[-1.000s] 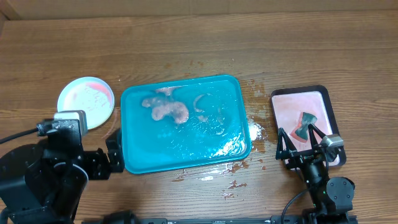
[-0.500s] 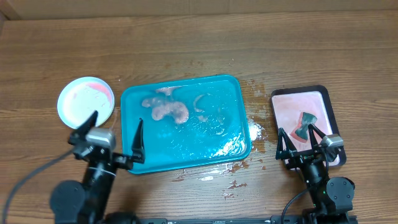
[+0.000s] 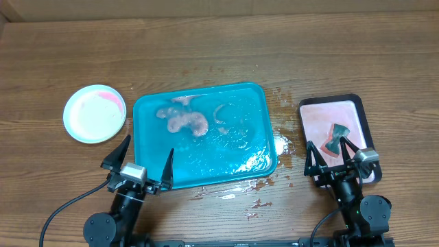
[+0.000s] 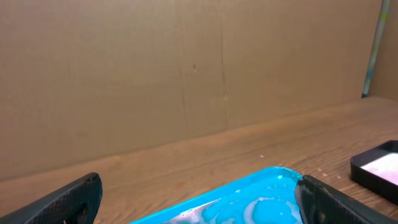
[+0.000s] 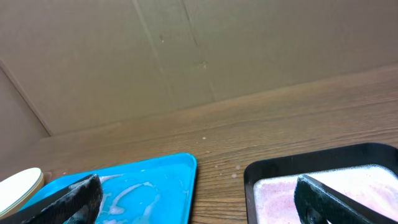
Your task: Clean dirty plates on tray and stack at the side
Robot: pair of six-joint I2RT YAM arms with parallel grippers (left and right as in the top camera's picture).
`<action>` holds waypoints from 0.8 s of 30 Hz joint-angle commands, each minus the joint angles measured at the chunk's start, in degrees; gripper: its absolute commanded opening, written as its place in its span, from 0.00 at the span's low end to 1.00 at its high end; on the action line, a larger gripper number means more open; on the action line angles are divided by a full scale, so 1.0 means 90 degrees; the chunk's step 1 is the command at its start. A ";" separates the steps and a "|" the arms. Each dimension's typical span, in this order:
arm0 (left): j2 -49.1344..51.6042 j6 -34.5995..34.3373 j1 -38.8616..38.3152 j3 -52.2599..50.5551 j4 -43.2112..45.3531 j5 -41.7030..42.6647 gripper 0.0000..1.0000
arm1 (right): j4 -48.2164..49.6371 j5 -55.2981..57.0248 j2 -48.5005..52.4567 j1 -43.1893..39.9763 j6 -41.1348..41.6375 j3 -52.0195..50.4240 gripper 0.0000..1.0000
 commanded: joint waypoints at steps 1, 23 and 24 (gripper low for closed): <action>-0.0102 0.0046 -0.0053 -0.0342 0.0330 0.0177 1.00 | 0.0034 0.0066 -0.0051 0.0032 0.0012 -0.0066 1.00; -0.0102 0.0032 -0.0053 -0.1217 0.0663 0.0335 1.00 | 0.0034 0.0066 -0.0051 0.0032 0.0012 -0.0066 1.00; -0.0102 0.0032 -0.0053 -0.1217 0.0551 0.0335 1.00 | 0.0034 0.0066 -0.0051 0.0032 0.0012 -0.0066 1.00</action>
